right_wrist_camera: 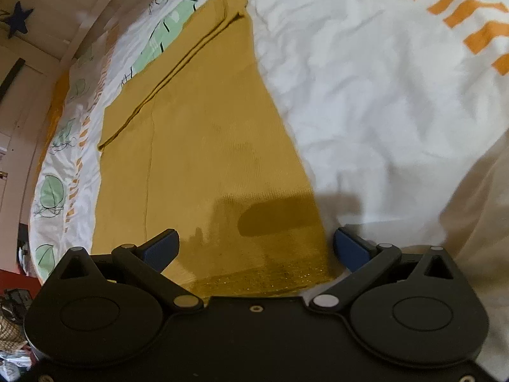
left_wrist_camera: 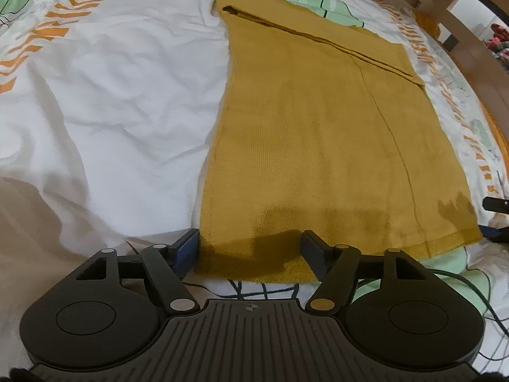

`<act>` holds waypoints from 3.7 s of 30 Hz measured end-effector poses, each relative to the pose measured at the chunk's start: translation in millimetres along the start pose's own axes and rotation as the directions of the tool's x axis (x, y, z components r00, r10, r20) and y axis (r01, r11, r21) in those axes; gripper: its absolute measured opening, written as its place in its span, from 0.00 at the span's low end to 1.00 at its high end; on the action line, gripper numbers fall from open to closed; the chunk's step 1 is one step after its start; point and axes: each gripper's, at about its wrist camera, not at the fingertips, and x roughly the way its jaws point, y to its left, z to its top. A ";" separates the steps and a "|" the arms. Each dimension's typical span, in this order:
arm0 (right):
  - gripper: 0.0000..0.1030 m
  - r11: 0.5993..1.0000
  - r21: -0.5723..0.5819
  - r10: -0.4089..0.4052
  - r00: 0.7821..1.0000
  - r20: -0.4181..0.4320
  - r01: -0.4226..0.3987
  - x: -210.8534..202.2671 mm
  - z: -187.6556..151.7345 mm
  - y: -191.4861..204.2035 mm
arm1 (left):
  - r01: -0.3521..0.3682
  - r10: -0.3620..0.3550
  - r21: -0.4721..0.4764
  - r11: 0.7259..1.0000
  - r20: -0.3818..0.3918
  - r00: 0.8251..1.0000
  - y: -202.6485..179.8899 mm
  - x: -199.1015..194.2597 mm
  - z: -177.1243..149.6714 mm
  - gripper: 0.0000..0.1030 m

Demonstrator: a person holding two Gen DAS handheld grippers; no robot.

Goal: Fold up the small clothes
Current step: 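Grasp the hem with the left tool while the right tool grasps it too, then lift the hem with both tools and fold it over toward the collar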

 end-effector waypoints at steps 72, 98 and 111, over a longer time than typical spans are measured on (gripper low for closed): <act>0.57 0.995 0.043 -0.093 0.986 0.141 0.088 -22.9 5.1 -6.0 | 0.098 -0.081 -0.152 0.984 0.112 0.990 15.3 0.5 6.2 0.12; 0.11 0.994 -0.038 0.105 0.972 0.212 -0.099 -46.6 -0.2 8.1 | 0.182 -0.140 -0.143 0.973 0.265 0.954 11.6 -27.2 6.2 0.05; 0.09 0.970 -0.034 0.241 0.928 0.283 -0.242 -54.1 24.8 21.0 | 0.232 -0.168 -0.161 0.959 0.335 0.927 4.1 -49.4 33.4 0.05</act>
